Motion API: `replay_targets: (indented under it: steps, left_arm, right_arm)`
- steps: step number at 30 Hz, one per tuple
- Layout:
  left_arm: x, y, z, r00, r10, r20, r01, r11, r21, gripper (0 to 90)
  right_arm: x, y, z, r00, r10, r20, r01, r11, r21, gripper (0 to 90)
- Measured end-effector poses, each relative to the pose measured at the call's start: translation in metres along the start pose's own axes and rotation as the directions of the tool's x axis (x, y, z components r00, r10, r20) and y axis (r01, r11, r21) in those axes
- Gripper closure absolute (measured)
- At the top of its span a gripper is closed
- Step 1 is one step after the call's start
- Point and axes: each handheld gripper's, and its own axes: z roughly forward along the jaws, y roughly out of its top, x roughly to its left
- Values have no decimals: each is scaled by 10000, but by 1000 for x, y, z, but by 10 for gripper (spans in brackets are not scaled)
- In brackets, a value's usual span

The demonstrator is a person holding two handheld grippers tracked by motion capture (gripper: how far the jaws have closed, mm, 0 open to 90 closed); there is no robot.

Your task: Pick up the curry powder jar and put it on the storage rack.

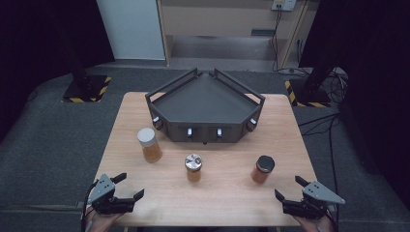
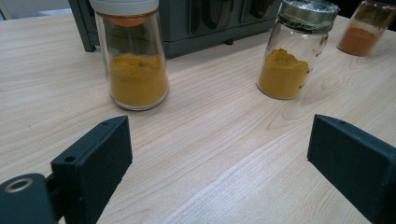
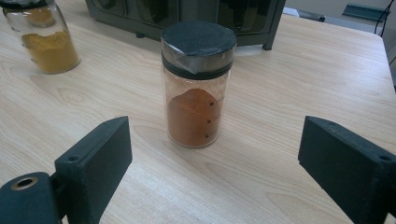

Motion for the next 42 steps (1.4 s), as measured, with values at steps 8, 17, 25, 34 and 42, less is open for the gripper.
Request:
replay_targets:
  steps: [8, 17, 25, 34, 42]
  left_arm:
    - [-1, 0, 0, 9999, -33, -96, 33, 10000, -34, 54]
    - [0, 0, 1, 9999, 77, 64, -77, 10000, -50, 54]
    - [-1, 0, 1, 9999, 90, 47, -90, 9999, -54, 53]
    - [-4, 3, 1, 9998, 206, 68, -206, 9998, -38, 48]
    - [-4, 4, 0, 10000, 33, 63, -32, 9999, -136, 52]
  right_arm:
    - [-2, -2, 0, 10000, 78, 0, -78, 9999, -103, 97]
    - [0, -2, -3, 9999, 84, 58, -83, 9999, -122, 98]
    - [-1, -1, -2, 10000, 100, -3, -100, 9999, -36, 97]
    - [0, -1, -2, 10000, 77, -11, -77, 10000, -45, 97]
    - [-1, -1, -1, 9999, 98, -31, -98, 9999, -53, 97]
